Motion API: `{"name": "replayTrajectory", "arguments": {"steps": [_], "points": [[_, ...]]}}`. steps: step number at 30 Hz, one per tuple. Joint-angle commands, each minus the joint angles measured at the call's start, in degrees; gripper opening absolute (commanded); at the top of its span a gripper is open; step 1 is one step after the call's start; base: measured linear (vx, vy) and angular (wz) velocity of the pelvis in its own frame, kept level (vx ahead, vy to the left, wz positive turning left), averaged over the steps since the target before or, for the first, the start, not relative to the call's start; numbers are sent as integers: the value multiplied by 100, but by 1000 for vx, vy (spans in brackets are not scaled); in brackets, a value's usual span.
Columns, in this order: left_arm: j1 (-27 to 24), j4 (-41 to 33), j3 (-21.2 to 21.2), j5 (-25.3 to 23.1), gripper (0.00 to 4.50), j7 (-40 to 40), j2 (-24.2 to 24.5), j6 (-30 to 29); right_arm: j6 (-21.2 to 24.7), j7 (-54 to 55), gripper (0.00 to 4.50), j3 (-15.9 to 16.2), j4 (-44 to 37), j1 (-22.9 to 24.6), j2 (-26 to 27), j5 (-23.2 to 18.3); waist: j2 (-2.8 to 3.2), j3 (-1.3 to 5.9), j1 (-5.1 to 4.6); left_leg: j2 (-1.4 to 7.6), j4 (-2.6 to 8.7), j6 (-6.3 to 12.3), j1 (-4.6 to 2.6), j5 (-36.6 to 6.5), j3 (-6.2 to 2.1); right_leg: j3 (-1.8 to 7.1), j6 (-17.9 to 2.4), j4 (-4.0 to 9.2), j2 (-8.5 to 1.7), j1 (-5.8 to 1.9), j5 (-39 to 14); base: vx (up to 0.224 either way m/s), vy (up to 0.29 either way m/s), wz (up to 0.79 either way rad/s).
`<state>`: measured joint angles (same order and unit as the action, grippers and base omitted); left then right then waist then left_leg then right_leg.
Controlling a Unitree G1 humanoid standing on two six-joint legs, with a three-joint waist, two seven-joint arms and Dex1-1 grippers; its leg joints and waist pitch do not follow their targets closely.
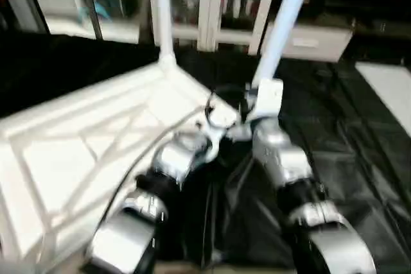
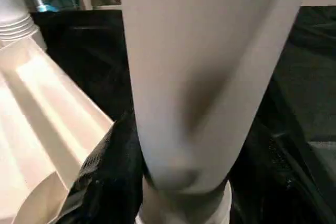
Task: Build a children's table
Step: Insert table leg to table base
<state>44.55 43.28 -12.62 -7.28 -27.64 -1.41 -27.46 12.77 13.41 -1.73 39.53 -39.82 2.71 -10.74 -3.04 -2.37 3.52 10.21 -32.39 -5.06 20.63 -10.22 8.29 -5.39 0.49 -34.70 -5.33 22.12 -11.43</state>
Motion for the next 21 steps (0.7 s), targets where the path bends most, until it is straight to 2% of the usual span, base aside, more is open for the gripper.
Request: {"name": "replayTrajectory", "arguments": {"steps": [1,2,3,4,5,12,13,14,15,19,21], "points": [[160,-144,202,67,0,77,102,245,297,230,186,-248,874,395,-94,39,77,254,10,280,453,-220,-21,-1553,-32,344,-789,476,-325,-105,-1014,0,0,0],[170,-61,172,49,0,39,140,279,232,243,186,-273,996,339,-86,59,33,263,-3,255,468,-183,52,-1598,-27,331,-857,452,-339,-205,-999,0,0,0],[170,-61,172,49,0,39,140,279,232,243,186,-273,996,339,-86,59,43,275,11,250,470,-153,42,-1619,-19,324,-850,464,-341,-200,-1111,0,0,0],[192,0,167,49,0,49,141,307,189,268,186,-299,1078,299,-76,65,50,283,28,264,446,-101,-7,-1598,0,345,-866,486,-368,-178,-1122,0,0,0],[222,79,166,55,0,73,135,339,119,289,186,-327,1203,239,-66,72,55,282,25,264,458,-70,20,-1526,0,340,-881,484,-366,-206,-1090,0,0,0],[293,236,151,74,0,96,113,395,-362,7,186,-354,1445,47,-29,46,61,255,11,281,478,-108,-18,-1925,9,346,-794,557,-375,-175,-1622,0,0,0],[296,245,135,68,0,91,120,411,-428,-93,221,-348,1424,38,-23,34,56,257,10,282,478,-99,-20,-1923,10,345,-794,555,-372,-174,-1611,0,0,0],[290,247,125,69,0,71,134,420,-468,-213,221,-303,1311,52,-28,42,54,259,17,283,479,-78,-21,-1897,12,345,-798,554,-369,-177,-1565,0,0,0],[284,249,113,66,0,46,152,426,-480,-329,259,-277,1184,76,-33,28,56,262,16,286,479,-69,-18,-1864,12,347,-812,547,-370,-181,-1517,0,0,0],[291,310,111,76,0,-43,238,487,-378,-763,288,-142,499,262,-151,-32,38,289,45,293,452,54,-4,-1435,44,342,-977,483,-364,-236,-900,0,0,0],[287,300,111,80,0,-70,270,489,-262,-858,307,-86,185,384,-219,-50,44,279,66,288,431,165,-9,-1249,87,341,-1035,476,-356,-243,-771,0,0,0]]}}
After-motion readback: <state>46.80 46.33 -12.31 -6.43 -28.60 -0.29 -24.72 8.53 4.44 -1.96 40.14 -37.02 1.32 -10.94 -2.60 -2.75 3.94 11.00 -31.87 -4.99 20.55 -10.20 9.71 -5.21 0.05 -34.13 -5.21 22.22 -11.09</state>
